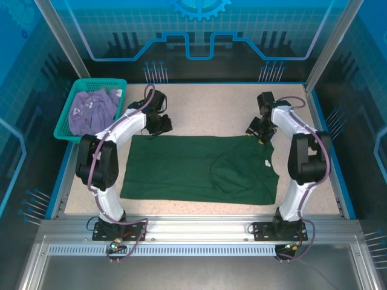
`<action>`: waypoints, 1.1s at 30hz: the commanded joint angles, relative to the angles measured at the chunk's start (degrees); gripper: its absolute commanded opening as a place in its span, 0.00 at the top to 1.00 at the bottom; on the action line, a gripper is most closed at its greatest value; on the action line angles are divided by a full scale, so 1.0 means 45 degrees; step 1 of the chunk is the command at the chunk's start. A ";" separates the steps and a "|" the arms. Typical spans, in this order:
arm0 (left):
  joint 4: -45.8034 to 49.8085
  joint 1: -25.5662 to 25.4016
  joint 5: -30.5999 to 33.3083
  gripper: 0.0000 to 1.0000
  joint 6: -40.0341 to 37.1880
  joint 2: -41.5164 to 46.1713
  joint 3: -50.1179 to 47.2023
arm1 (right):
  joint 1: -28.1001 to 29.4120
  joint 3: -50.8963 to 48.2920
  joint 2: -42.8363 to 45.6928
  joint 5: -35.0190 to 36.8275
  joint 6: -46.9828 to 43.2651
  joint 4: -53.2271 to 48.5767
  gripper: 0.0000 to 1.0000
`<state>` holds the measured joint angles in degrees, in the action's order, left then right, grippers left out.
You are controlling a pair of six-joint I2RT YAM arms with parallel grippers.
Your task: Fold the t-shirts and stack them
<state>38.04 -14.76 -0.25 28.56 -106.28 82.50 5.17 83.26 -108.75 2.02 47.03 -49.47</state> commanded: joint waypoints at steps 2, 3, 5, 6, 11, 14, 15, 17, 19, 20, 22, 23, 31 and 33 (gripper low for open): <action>0.0164 0.0581 0.1297 0.76 -0.0913 -0.1036 -0.0270 | -0.0333 0.1325 -0.1292 0.0431 -0.0151 -0.0588 0.53; 0.0160 0.0704 0.1414 0.78 -0.1039 -0.1296 -0.0213 | -0.0384 0.1631 -0.1662 0.0430 -0.0184 -0.0684 0.53; 0.0196 0.0833 0.1944 0.78 -0.1192 -0.1745 -0.0069 | -0.0498 0.2104 -0.2322 0.0445 -0.0194 -0.1031 0.53; 0.0258 0.0923 0.2182 0.79 -0.1222 -0.1973 0.0031 | -0.0585 0.2215 -0.2579 0.0411 -0.0133 -0.1131 0.54; 0.0368 0.1401 0.3171 0.77 -0.1118 -0.2765 0.0513 | -0.1201 0.1848 -0.2845 0.0452 0.0148 -0.0948 0.53; 0.0809 0.1611 0.3695 0.77 -0.1055 -0.3323 0.1128 | -0.1656 0.1624 -0.2845 0.0510 0.0118 -0.0825 0.50; 0.0926 0.1710 0.3698 0.77 -0.0999 -0.3470 0.1329 | -0.1816 0.1606 -0.2874 0.0443 0.0061 -0.0769 0.49; 0.1052 0.1758 0.3841 0.76 -0.0955 -0.3573 0.1705 | -0.2075 0.1614 -0.2894 0.0313 -0.0072 -0.0706 0.49; 0.1333 0.1758 0.3586 0.72 -0.0887 -0.3546 0.2263 | -0.2273 0.1617 -0.2819 0.0248 -0.0135 -0.0621 0.48; 0.1386 0.1738 0.3533 0.70 -0.0850 -0.3515 0.2472 | -0.2336 0.1610 -0.2754 0.0112 -0.0149 -0.0547 0.47; 0.1595 0.1738 0.3307 0.65 -0.0765 -0.3403 0.3072 | -0.2358 0.1590 -0.2398 -0.0243 -0.0282 -0.0252 0.46; 0.1721 0.1738 0.3200 0.63 -0.0740 -0.3363 0.3350 | -0.2324 0.1535 -0.2164 -0.0357 -0.0345 -0.0047 0.45; 0.1747 0.1351 0.1902 0.59 -0.0278 -0.1705 0.3083 | -0.0954 0.0354 0.0121 -0.1057 -0.0812 0.1044 0.45; 0.1299 0.1179 0.1454 0.63 -0.0155 -0.1085 0.1982 | -0.0395 -0.0142 0.0418 -0.0831 -0.0940 0.0990 0.46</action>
<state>43.31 -8.25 10.55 26.57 -115.81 95.79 0.12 85.34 -109.08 -0.69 44.56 -45.06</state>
